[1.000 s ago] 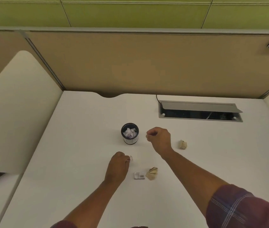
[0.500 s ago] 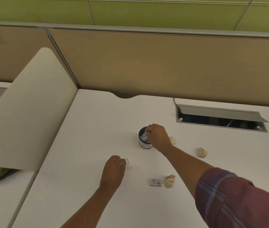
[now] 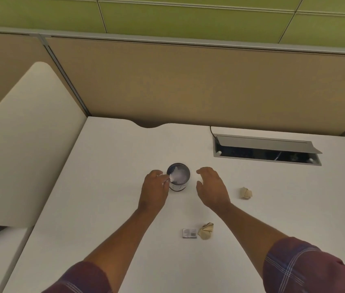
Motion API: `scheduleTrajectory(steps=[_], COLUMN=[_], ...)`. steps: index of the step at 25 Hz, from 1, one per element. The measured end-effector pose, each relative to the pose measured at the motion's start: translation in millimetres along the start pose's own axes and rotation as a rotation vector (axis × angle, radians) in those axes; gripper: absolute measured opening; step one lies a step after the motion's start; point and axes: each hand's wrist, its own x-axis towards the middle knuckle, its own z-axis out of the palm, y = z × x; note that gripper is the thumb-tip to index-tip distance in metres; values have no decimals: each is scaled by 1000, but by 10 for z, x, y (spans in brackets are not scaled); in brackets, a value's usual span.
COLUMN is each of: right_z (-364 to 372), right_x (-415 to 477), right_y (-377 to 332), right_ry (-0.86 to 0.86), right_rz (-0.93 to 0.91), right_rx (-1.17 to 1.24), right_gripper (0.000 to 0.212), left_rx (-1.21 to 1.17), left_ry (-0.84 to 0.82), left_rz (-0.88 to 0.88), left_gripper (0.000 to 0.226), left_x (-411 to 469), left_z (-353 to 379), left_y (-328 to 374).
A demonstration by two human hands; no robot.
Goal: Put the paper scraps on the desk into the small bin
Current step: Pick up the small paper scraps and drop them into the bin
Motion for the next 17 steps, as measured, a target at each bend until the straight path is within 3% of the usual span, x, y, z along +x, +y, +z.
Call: scheduleTrajectory(steps=[11, 17], right_z=[-206, -225], right_x=[-632, -758], right_y=[617, 797], right_ry=[19, -9], right_rz=[18, 57], right_rx=[-169, -170], right_gripper=[47, 52], left_rx=[326, 309], left_ry=[-70, -107], left_rz=[32, 91], left_gripper=[9, 12], left_x=[439, 378], left_z=[259, 311], left_y=[438, 467])
